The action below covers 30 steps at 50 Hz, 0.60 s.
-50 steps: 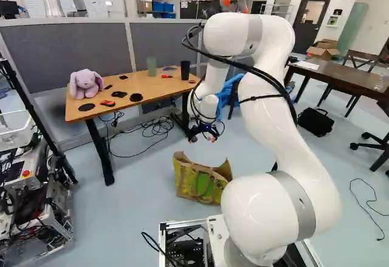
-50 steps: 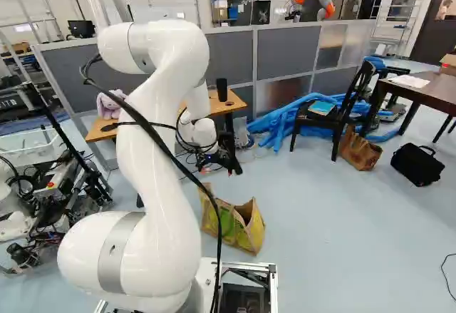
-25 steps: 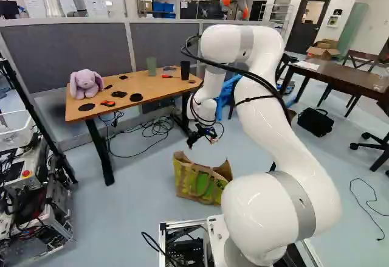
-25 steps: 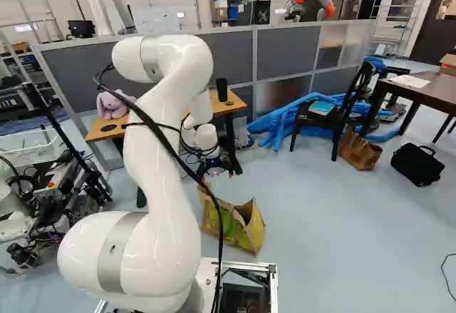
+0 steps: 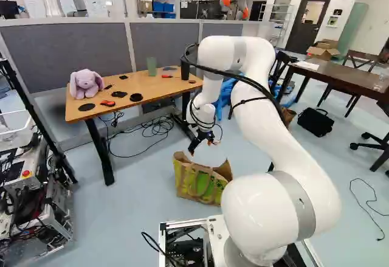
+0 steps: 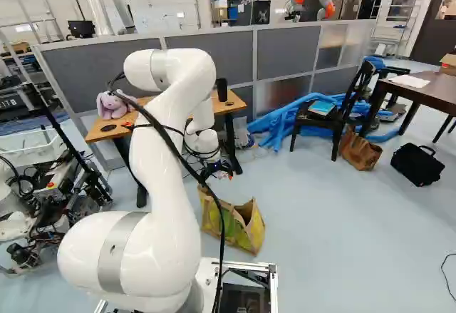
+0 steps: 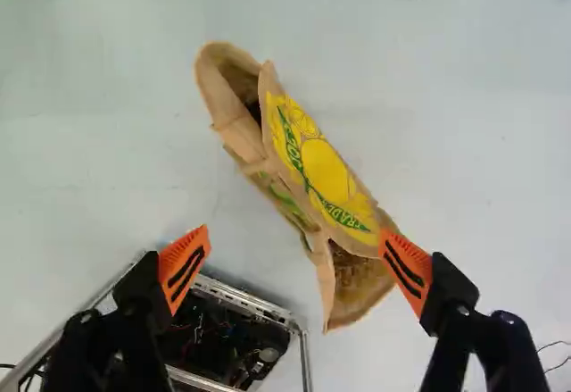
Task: Pick up the bag on the ground and place it on the table
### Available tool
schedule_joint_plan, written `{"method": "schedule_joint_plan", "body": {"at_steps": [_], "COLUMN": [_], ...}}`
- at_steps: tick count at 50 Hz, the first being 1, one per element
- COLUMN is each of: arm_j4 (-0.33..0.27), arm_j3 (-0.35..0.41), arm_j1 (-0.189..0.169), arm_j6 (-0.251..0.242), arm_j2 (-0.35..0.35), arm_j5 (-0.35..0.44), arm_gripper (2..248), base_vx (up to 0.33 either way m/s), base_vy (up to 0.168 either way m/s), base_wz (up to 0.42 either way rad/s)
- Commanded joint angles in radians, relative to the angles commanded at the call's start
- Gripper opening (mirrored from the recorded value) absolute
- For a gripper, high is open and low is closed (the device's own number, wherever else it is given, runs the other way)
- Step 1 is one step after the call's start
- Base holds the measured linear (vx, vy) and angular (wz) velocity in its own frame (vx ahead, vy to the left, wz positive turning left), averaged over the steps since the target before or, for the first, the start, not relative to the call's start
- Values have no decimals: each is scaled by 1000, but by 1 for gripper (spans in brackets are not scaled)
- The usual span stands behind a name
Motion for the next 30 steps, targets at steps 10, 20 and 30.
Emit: {"method": "schedule_joint_plan", "body": {"at_steps": [10, 20, 30], "arm_j4": [0, 0, 0], "arm_j3": [-27, -54, -82], "arm_j1": [0, 0, 0], "arm_j6": [-105, -210, -315], "arm_j2": [-39, -77, -115], "arm_j5": [0, 0, 0], "arm_gripper": [247, 247, 247], "base_vx": [0, 0, 0], "base_vy": [0, 0, 0], "base_wz": [0, 0, 0]}}
